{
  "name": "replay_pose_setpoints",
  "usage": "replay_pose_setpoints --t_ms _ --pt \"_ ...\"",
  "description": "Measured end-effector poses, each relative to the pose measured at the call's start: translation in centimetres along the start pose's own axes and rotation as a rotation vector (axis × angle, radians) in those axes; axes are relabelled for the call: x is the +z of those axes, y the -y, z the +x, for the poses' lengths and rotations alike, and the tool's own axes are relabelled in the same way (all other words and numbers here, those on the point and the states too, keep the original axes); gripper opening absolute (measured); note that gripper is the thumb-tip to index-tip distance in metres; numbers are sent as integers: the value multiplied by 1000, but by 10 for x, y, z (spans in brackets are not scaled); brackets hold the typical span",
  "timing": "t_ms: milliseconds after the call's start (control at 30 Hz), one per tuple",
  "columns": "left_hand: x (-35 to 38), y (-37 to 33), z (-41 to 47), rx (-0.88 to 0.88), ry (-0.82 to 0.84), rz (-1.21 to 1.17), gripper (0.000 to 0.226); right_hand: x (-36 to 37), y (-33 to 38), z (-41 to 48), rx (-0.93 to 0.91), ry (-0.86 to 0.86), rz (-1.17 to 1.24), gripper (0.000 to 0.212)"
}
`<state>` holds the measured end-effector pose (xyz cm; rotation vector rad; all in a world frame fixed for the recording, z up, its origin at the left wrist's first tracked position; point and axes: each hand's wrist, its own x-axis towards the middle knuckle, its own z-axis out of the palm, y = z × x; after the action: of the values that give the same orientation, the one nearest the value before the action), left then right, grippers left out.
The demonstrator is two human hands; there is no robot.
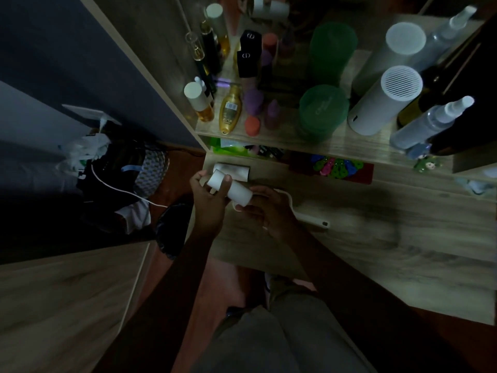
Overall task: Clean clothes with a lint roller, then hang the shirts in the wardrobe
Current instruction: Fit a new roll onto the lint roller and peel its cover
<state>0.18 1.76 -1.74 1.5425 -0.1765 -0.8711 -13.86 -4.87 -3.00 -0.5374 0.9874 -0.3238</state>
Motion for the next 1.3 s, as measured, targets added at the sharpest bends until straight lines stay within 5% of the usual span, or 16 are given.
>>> replay_pose_setpoints --t_ms 500,800,1067,1300 --pt "3 -8 4 44 42 40 67 5 5 0 -115 -22 -199 46" --pt "1 -12 1 45 9 55 63 7 1 1 -141 -35 -188 34" --pt "2 -14 0 26 -56 14 46 10 -6 -1 -288 -99 -306 37" --pt "3 -17 -5 -58 -90 -10 59 6 -12 -2 -439 -135 -426 43"
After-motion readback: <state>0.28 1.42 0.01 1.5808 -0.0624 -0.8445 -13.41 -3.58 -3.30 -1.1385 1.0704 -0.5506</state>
